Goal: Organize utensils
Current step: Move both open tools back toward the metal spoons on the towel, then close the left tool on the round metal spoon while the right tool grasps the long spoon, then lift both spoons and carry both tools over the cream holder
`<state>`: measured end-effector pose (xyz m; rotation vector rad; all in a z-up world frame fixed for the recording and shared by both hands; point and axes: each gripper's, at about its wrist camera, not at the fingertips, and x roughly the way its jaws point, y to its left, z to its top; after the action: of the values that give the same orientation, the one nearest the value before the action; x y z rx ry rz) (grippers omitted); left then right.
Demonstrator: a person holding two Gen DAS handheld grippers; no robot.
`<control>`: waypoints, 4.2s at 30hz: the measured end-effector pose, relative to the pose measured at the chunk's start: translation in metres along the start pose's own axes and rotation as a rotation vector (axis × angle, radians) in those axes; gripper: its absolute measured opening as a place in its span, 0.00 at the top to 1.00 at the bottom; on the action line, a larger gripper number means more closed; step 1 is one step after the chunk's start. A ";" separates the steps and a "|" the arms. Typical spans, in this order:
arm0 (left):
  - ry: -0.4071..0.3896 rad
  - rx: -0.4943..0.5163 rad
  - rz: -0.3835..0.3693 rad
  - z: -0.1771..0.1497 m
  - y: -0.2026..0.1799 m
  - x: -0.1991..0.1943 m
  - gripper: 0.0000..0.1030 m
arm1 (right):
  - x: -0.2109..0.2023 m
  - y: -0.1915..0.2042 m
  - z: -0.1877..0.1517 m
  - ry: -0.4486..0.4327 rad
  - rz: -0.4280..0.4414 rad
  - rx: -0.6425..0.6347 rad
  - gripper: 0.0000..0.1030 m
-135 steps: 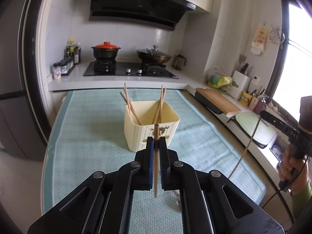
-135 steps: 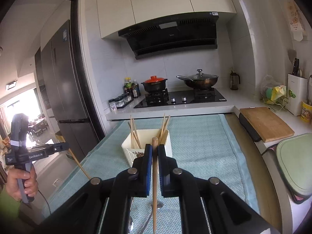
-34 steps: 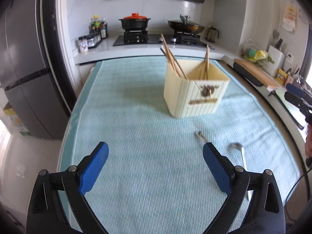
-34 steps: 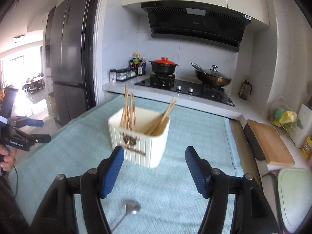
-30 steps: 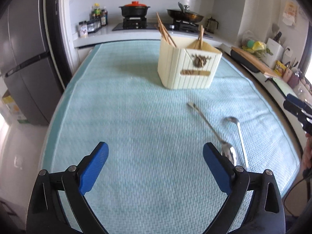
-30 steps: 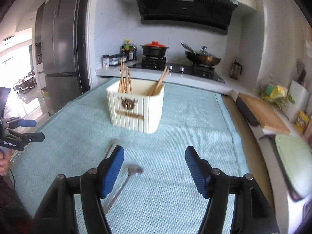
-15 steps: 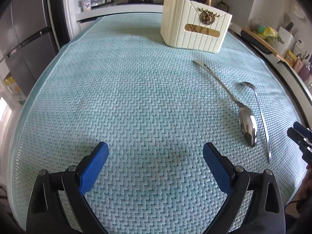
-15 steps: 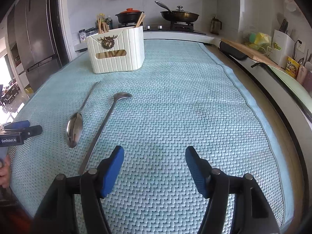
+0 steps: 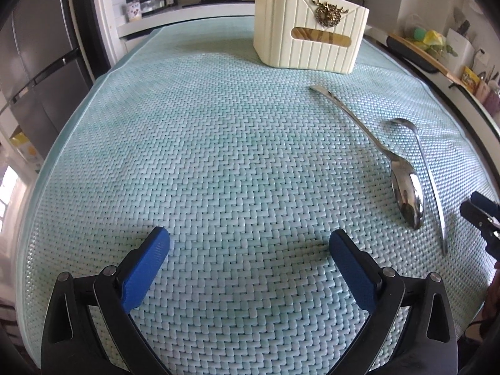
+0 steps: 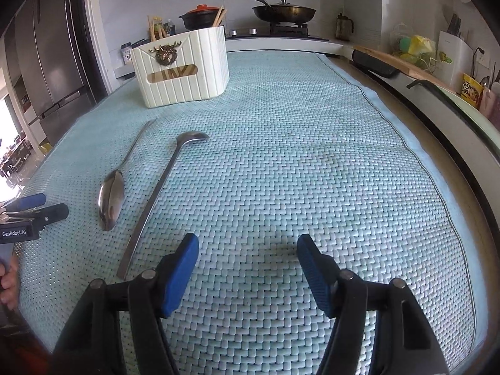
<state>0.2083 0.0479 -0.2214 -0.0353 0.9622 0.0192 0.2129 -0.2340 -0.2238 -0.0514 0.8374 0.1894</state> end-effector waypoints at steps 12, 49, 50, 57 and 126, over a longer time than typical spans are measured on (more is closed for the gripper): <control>-0.012 -0.009 -0.034 0.001 0.001 -0.002 0.01 | 0.004 0.002 0.002 -0.004 -0.019 -0.009 0.34; 0.014 0.047 -0.040 0.031 -0.034 0.020 0.01 | 0.002 0.002 -0.002 -0.021 -0.006 -0.006 0.34; 0.014 0.054 -0.033 0.031 -0.036 0.021 0.01 | 0.002 0.002 -0.002 -0.020 -0.007 -0.008 0.34; 0.013 0.062 -0.026 0.026 -0.038 0.015 0.01 | 0.004 0.006 -0.001 -0.012 -0.028 -0.032 0.34; -0.306 -0.081 -0.221 0.070 0.036 -0.115 0.60 | -0.077 0.020 0.134 -0.153 0.521 0.118 0.98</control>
<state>0.1986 0.0869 -0.0882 -0.2076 0.6470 -0.1365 0.2566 -0.2099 -0.0764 0.2918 0.6941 0.6255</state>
